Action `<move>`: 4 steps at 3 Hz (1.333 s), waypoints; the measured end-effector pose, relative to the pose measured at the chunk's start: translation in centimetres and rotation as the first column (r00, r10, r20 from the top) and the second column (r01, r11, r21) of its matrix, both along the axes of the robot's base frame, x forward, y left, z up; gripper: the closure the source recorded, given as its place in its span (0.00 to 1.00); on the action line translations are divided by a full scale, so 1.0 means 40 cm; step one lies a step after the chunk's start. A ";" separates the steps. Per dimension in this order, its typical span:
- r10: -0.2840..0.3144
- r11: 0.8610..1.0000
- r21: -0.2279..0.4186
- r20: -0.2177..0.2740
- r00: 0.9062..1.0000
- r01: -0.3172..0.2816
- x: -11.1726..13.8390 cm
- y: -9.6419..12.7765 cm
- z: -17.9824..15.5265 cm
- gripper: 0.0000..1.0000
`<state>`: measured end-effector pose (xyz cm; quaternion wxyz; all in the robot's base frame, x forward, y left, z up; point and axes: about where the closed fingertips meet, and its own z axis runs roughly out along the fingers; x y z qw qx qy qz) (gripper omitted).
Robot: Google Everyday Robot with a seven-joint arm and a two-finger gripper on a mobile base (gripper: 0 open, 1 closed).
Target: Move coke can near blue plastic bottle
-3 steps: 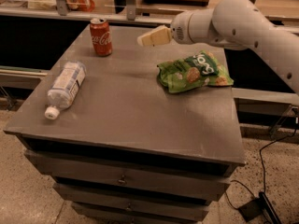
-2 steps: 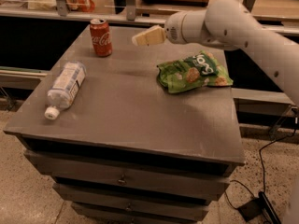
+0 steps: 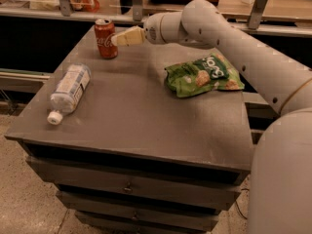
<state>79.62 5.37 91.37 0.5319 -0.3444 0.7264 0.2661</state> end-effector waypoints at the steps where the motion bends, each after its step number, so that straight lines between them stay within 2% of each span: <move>1: 0.030 0.999 0.012 0.020 0.999 -0.030 0.028 0.073 -0.004 0.00; 2: 0.042 0.999 0.017 0.027 0.999 -0.043 0.047 0.122 -0.013 0.00; 3: 0.072 0.997 0.023 0.002 0.997 -0.072 0.062 0.185 -0.037 0.03; 4: 0.087 0.996 0.023 -0.008 0.996 -0.087 0.072 0.210 -0.052 0.25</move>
Offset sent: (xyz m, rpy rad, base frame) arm 0.0293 0.0687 -0.0069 0.0249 -0.0399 0.0519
